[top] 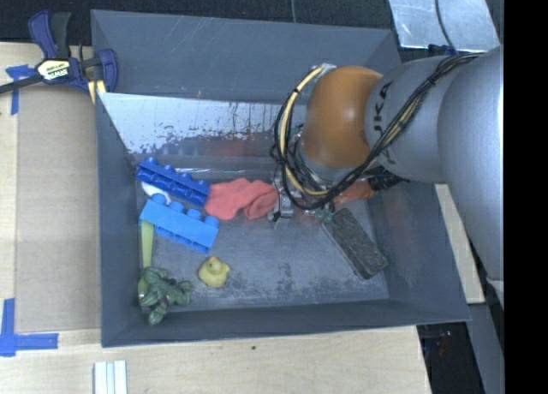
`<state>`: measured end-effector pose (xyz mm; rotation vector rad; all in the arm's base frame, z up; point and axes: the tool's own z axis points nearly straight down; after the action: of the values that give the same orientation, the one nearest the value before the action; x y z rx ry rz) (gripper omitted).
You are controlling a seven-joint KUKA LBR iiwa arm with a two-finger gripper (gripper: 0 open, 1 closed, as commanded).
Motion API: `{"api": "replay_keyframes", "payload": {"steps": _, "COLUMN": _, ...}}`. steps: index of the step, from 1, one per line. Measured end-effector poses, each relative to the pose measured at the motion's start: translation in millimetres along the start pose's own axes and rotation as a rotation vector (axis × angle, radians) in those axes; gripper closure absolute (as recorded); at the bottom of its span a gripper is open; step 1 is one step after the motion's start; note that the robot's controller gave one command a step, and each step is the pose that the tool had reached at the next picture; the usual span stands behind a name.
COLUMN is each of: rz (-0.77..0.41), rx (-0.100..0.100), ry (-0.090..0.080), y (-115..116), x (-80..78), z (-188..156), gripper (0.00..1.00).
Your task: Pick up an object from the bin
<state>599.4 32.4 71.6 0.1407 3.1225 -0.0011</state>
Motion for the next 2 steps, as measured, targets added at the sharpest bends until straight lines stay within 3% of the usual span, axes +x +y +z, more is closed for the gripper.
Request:
{"api": "replay_keyframes", "payload": {"steps": 1, "rz": -0.214, "rx": -0.002, "ry": -0.005, "y": -15.5, "x": 13.8, "z": -0.4, "gripper": 1.00}}
{"api": "replay_keyframes", "payload": {"steps": 2, "rz": -0.342, "rx": 0.000, "ry": 0.002, "y": -26.2, "x": 14.0, "z": -50.8, "gripper": 1.00}}
